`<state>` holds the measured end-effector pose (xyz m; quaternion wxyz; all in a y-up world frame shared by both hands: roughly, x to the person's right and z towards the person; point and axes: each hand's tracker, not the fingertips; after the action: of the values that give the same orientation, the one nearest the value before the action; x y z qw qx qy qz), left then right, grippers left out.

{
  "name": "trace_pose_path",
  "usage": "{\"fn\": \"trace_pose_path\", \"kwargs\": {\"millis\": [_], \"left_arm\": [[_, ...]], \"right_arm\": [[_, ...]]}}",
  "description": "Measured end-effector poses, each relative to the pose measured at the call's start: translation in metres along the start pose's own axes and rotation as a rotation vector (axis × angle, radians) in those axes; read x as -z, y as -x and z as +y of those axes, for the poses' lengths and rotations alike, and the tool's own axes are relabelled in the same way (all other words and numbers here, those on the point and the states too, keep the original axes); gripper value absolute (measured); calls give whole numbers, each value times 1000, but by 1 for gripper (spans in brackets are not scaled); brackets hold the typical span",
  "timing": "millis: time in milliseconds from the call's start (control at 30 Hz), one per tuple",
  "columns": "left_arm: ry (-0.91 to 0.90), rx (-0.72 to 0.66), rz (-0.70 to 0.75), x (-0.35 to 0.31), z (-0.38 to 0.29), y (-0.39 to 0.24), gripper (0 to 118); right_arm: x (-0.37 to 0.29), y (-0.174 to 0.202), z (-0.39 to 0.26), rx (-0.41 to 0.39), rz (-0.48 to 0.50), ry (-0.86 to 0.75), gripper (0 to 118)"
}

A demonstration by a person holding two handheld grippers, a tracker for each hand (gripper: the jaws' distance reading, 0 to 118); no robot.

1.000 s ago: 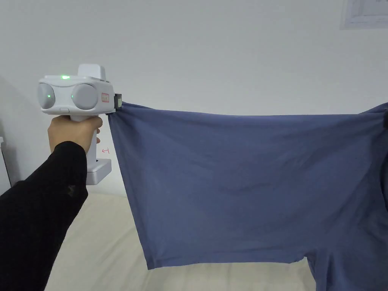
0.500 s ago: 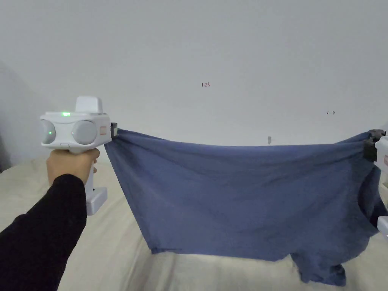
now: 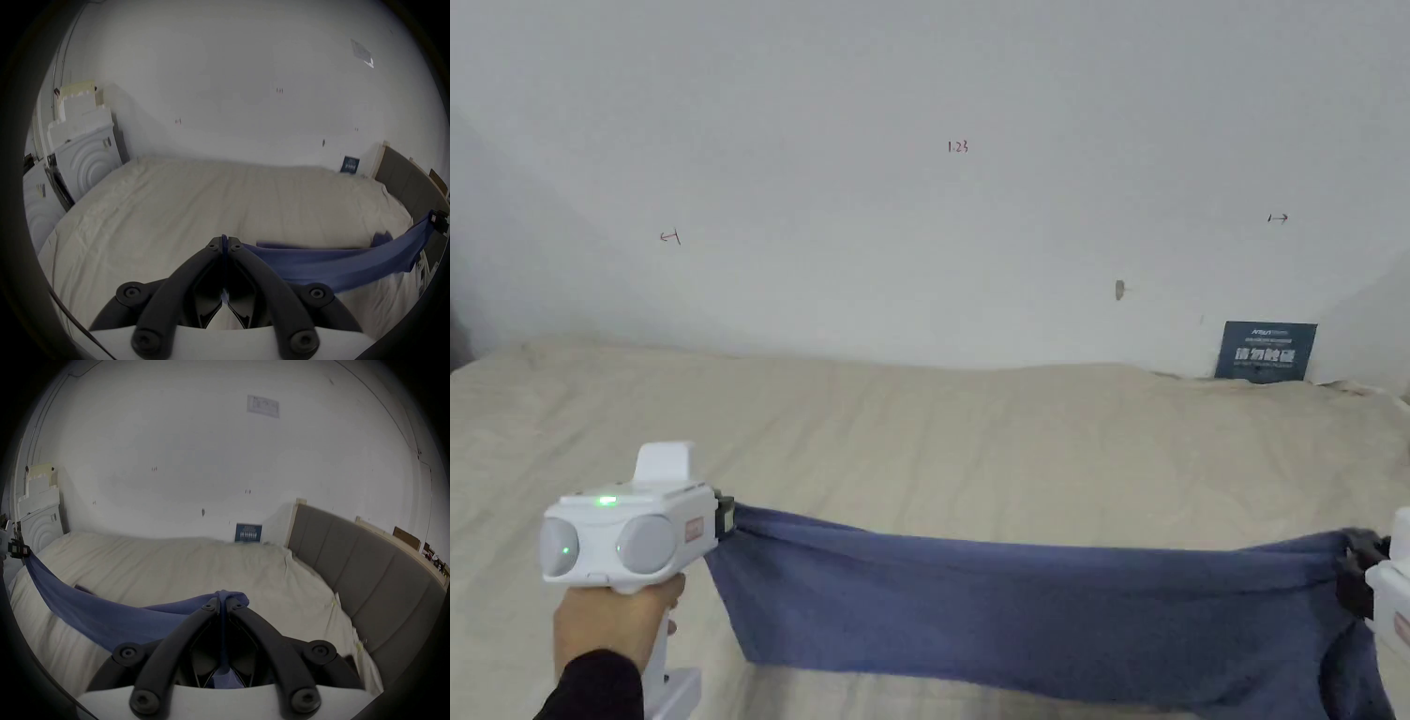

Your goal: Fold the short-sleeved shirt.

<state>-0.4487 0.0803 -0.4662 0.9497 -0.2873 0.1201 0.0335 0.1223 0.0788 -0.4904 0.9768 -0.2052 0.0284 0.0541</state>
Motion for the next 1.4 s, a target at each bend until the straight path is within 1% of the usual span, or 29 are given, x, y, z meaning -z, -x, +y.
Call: {"fn": "trace_pose_path", "kwargs": {"millis": [133, 267, 333, 400, 600, 733, 767, 900, 1000, 1033, 1133, 1167, 1233, 1267, 1367, 1400], "left_arm": [[73, -1, -1, -25, -64, 13, 0], [156, 0, 10, -59, -122, 22, 0], [180, -3, 4, -78, -150, 26, 0], [202, 3, 7, -95, -172, 32, 0], [248, -8, 15, -149, -224, 43, 0], [260, -5, 14, -177, -253, 49, 0], [262, -10, 13, -183, -259, 51, 0], [278, 5, 17, -197, -283, 49, 0], [302, 22, 16, -203, -302, 43, 0], [312, 24, 18, -203, -307, 41, 0], [351, 50, 31, -194, -323, 39, 0], [362, 58, 34, -192, -326, 39, 0], [361, 53, 37, -191, -329, 38, 0], [360, 48, 41, -191, -327, 38, 0], [383, 29, 36, -187, -322, 41, 1], [392, 13, 32, -188, -320, 42, 6]], "right_arm": [[-35, -4, -49, 22, 20, 49, 1], [-83, 0, -91, 20, 37, 84, 1], [-109, 2, -110, 42, 51, 103, 1], [-130, 0, -129, 63, 59, 121, 1], [-191, 1, -170, 92, 68, 141, 1], [-214, -12, -198, 108, 67, 162, 1], [-224, -8, -202, 109, 62, 170, 1], [-240, -15, -223, 115, 56, 215, 1], [-240, -17, -243, 97, 45, 267, 1], [-244, -10, -246, 100, 39, 296, 1], [-236, -8, -267, 109, 2, 393, 1], [-240, 1, -269, 119, -12, 425, 1], [-235, 5, -277, 156, -16, 474, 1], [-234, 8, -278, 165, -24, 474, 1], [-230, 13, -273, 150, -55, 474, 2], [-230, 13, -270, 142, -56, 486, 5]]}}
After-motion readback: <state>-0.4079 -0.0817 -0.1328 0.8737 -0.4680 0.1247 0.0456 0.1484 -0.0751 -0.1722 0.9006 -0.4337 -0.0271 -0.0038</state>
